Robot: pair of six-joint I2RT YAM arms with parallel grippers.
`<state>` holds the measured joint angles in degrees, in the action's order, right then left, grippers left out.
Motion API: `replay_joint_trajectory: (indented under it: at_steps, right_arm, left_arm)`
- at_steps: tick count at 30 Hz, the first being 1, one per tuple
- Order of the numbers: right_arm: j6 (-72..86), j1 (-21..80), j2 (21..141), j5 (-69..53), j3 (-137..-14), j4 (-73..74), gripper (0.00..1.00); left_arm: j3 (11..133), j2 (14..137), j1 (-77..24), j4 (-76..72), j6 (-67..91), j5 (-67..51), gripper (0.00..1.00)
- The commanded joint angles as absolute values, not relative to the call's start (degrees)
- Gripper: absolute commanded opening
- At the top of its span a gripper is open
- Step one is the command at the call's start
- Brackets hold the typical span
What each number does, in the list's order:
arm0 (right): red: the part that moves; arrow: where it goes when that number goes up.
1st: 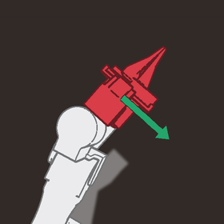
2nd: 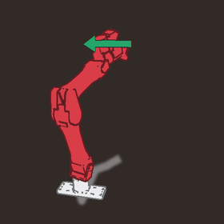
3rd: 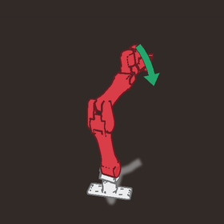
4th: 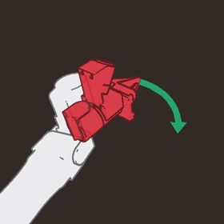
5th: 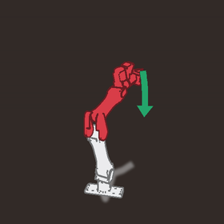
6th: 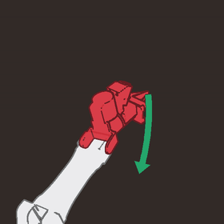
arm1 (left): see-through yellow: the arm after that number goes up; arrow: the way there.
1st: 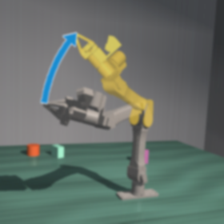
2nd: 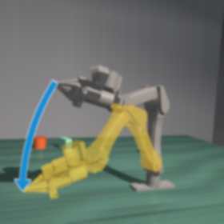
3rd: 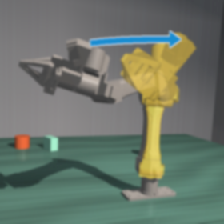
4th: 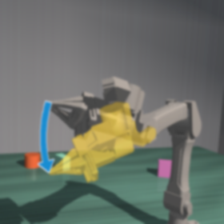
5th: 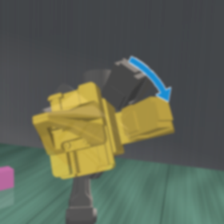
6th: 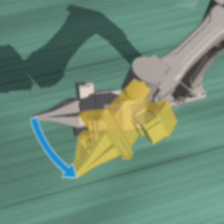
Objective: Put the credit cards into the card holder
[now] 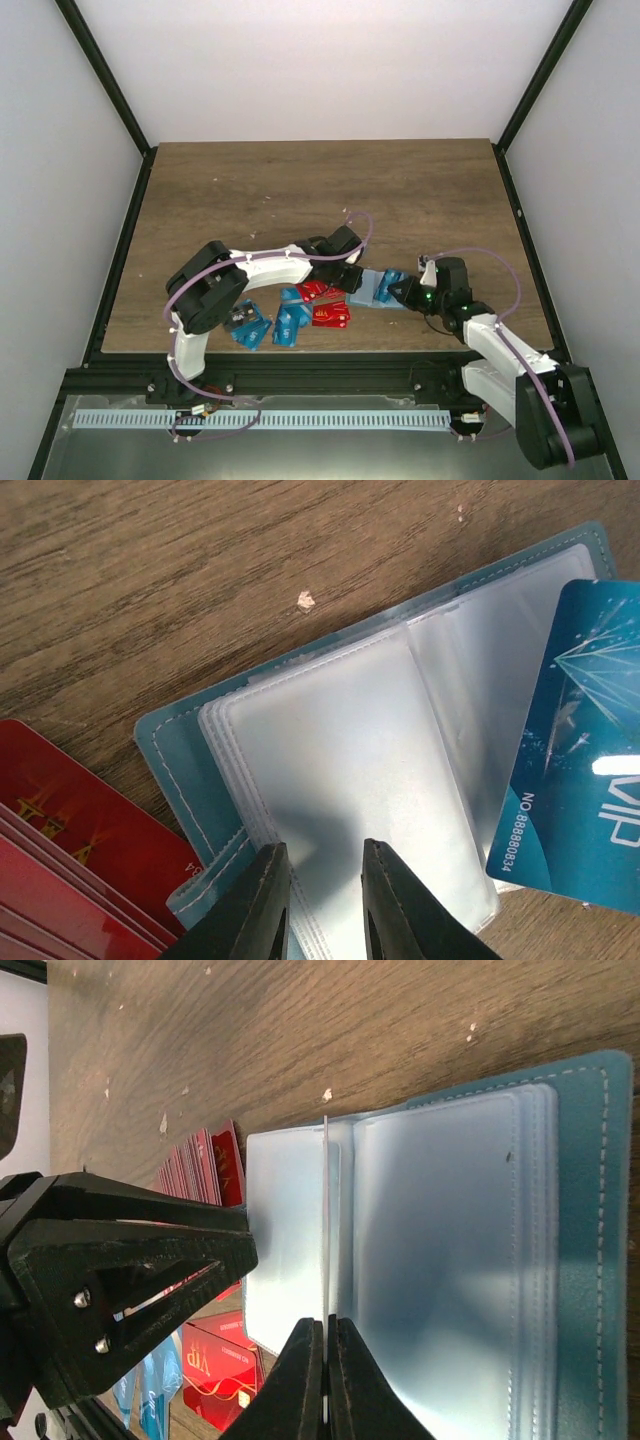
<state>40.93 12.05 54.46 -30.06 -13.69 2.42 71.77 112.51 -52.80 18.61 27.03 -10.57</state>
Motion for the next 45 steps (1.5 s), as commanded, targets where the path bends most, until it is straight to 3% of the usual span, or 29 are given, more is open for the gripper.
replay_joint_trajectory:
  at_steps: [1,45]
  right_arm:
    - [39.57,11.34,54.84,-29.85,-13.28,-0.26,0.01]
    - [38.74,11.25,69.86,-40.83,-14.27,-7.49,0.01]
  left_arm:
    - [70.26,113.65,-52.53,18.49,26.8,-9.76,0.23]
    - [69.31,112.73,-52.53,17.93,26.88,-10.52,0.21]
